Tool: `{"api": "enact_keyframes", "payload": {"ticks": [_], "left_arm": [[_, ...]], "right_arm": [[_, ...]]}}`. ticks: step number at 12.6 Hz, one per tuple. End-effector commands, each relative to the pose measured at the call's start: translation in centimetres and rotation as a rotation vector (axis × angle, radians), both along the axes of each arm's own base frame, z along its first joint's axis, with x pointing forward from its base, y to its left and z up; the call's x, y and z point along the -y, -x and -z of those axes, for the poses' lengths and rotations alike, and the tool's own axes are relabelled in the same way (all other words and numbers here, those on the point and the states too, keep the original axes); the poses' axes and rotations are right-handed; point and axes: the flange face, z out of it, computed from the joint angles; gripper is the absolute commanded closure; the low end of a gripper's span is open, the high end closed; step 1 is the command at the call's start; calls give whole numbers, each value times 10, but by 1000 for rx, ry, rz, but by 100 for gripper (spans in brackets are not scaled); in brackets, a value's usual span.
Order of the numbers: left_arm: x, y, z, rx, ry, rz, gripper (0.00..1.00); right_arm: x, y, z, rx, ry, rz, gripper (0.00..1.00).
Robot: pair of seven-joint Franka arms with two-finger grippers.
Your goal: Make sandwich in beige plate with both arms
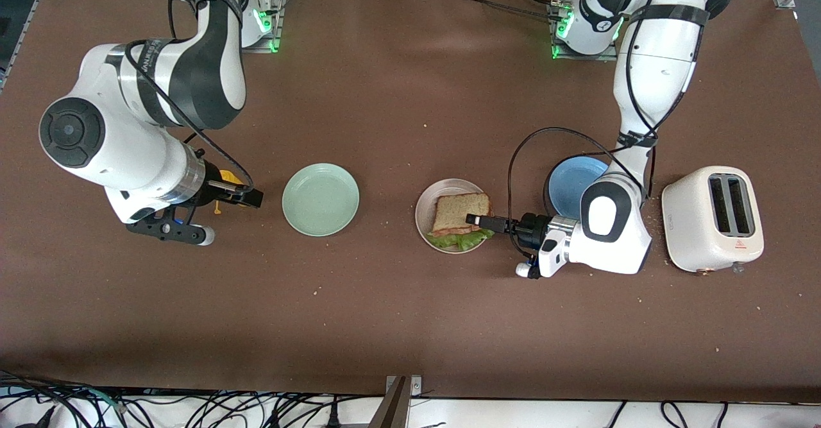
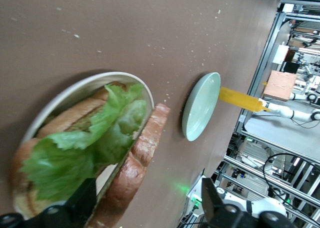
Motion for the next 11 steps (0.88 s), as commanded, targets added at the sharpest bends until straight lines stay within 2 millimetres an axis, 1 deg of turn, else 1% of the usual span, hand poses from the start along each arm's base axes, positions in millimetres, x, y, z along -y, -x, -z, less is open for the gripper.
{"api": "enact_keyframes", "payload": {"ticks": [1,2,3,4,5,6,7,8,10,11], "left_arm": [[-22,-10,-11,16,-38,-9,0],[-27,-12,-12,9,-48,-22,0],[-35,-15,-14,7,-63,-37,0],[-42,-18,-16,-4,-80,-57,0],[-52,-21,-20,-3,-102,-69,0],[-68,-24,-28,16,-153,-67,0],[-84,-26,-42,44,-220,-45,0],[-100,-26,-54,70,-299,-14,0],[-129,-27,-85,110,-461,30,0],[-145,-26,-94,102,-531,27,0]], "right_arm": [[15,-2,-10,16,1,-35,1],[26,-5,-11,16,-4,-33,1],[32,-9,-10,15,-17,-70,1],[44,-14,-7,5,-40,-100,1],[59,-18,-13,12,-69,-114,1],[77,-23,-18,17,-97,-109,1],[90,-24,-21,8,-109,-126,1],[103,-25,-22,-2,-81,-158,1],[116,-23,-29,-10,-42,-222,1],[127,-21,-36,-8,-34,-235,1]]}}
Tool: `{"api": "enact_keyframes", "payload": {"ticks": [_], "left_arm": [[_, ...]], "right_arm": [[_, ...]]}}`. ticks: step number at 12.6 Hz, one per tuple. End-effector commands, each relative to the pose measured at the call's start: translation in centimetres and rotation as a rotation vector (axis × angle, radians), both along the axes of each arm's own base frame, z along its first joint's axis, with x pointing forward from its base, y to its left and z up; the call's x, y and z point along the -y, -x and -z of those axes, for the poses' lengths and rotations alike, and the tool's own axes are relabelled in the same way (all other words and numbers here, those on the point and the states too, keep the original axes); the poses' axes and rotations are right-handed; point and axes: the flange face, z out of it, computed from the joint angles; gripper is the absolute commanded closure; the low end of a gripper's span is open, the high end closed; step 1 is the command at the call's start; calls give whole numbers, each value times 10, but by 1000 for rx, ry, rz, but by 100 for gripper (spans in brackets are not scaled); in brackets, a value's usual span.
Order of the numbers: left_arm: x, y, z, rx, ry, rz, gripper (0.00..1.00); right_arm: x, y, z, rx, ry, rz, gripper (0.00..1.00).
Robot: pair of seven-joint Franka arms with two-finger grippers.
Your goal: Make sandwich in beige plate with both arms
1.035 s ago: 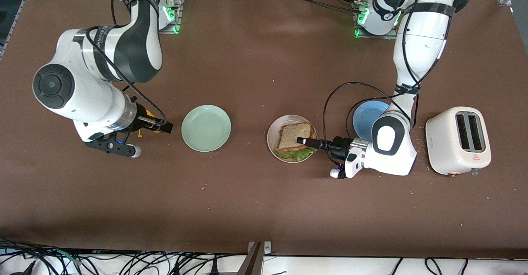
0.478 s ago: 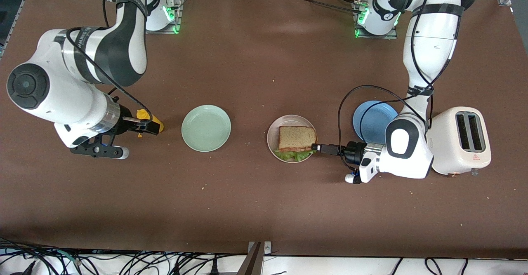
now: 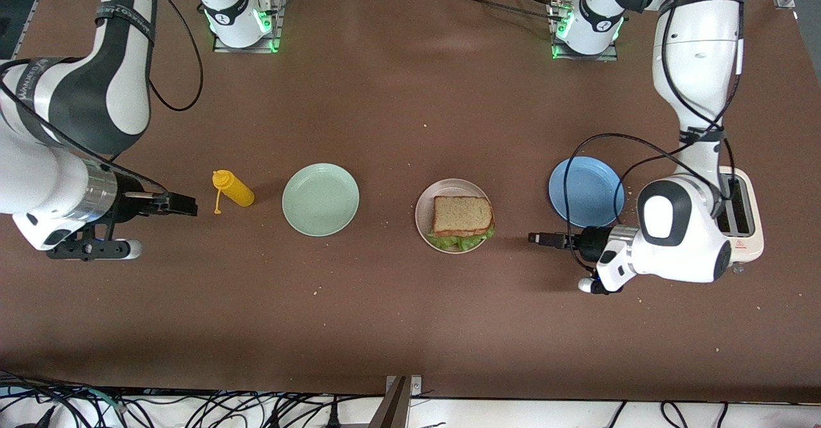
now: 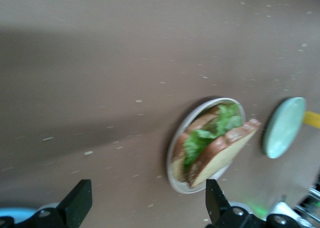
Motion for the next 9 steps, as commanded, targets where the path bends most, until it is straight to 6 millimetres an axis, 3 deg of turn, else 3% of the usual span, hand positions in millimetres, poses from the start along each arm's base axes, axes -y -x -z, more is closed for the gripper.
{"api": "enact_keyframes", "payload": {"ticks": [1,5,7,9], "left_arm": [[-32,8,-42,-11,-177,20,0],[-87,37,-113,-87,-462,147,0],[-96,51,-142,-120,-560,194,0],[-90,57,-153,-143,-626,215,0]], "right_arm": [[18,11,-34,28,-9,-64,1],[47,40,-51,82,24,-96,2],[49,58,-52,126,25,-77,2],[52,63,-57,157,26,-73,1]]}}
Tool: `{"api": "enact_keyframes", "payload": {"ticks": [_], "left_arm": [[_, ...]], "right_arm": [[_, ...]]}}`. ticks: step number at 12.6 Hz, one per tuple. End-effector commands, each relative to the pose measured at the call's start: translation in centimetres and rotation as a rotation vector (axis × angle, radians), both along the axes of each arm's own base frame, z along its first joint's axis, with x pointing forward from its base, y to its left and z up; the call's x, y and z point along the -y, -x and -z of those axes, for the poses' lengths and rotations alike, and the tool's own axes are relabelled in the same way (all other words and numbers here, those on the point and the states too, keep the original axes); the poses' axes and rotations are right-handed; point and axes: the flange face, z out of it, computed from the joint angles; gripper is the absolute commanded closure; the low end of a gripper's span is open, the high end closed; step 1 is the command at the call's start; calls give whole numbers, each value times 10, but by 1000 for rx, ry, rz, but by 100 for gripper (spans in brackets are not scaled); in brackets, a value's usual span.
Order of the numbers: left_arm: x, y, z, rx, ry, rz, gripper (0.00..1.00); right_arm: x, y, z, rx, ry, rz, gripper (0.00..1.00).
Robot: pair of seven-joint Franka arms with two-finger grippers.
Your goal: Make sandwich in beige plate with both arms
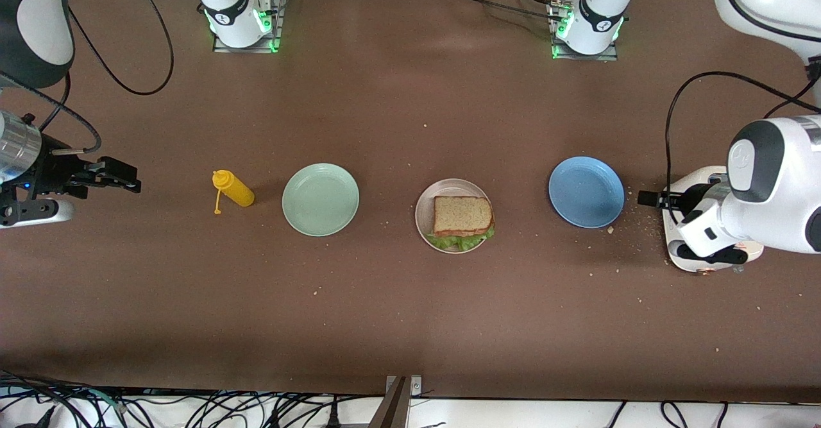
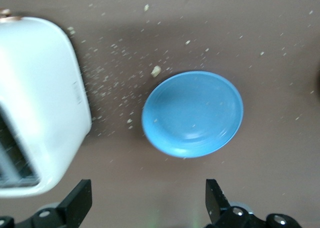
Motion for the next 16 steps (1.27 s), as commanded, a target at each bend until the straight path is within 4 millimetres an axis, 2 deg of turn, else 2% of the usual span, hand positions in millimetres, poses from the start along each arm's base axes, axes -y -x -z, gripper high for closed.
{"api": "enact_keyframes", "payload": {"ticks": [1,4,6,8,11,13,14,16], "left_arm": [[10,14,-34,14,-104,-15,0],[15,26,-62,17,-126,-69,0],[11,40,-96,47,-96,-73,0],[-3,68,-135,93,-54,-85,0],[-13,113,-169,138,-23,-90,0],[-14,137,-184,168,-41,-73,0],[-8,143,-188,186,-44,-58,0],[9,141,-192,210,-107,-18,0]], "right_arm": [[-5,20,-7,34,13,0,1],[-7,15,-12,63,7,5,1],[-10,16,-11,57,8,0,1],[-9,18,-14,57,5,2,1],[-15,21,-25,79,-7,-3,1],[-30,29,-45,115,-8,-6,1],[-37,32,-51,126,-8,0,1],[-43,39,-65,146,-12,12,1]]}}
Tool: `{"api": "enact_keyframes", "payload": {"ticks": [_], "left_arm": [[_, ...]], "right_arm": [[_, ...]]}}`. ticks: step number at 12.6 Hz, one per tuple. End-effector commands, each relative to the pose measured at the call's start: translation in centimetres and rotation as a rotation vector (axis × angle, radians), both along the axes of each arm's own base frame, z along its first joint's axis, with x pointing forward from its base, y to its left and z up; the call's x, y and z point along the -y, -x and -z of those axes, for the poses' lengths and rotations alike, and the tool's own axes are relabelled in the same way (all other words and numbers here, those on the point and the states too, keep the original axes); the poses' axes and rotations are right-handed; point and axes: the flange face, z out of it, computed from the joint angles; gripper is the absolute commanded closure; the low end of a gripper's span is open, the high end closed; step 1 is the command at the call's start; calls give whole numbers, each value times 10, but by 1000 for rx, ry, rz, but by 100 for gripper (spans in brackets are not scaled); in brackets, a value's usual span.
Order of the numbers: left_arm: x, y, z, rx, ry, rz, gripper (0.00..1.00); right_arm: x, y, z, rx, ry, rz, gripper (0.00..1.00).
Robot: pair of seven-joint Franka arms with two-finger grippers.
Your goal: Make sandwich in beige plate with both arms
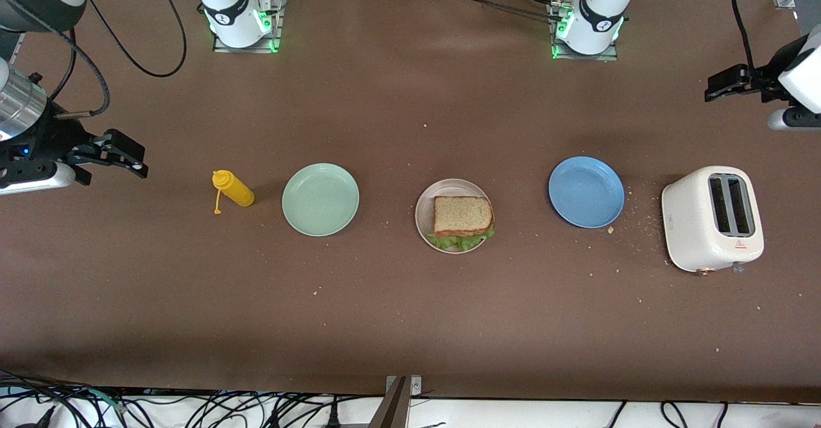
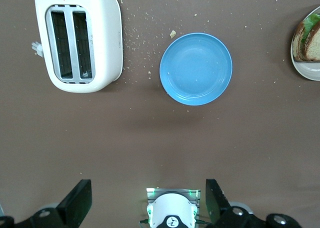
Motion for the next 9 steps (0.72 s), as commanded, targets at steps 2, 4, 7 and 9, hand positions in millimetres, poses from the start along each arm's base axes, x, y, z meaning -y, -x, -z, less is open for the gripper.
{"api": "enact_keyframes", "payload": {"ticks": [2,4,7,9], "left_arm": [[17,11,-6,39,-77,30,0],[20,15,-13,56,-66,32,0],[21,8,-21,129,-13,24,0],[23,4,-24,163,-14,3,0]], "right_arm": [[-5,25,-32,40,9,16,1],[-6,28,-36,38,4,17,1],[-6,29,-38,44,-2,43,1],[-5,28,-38,48,1,44,1]]}}
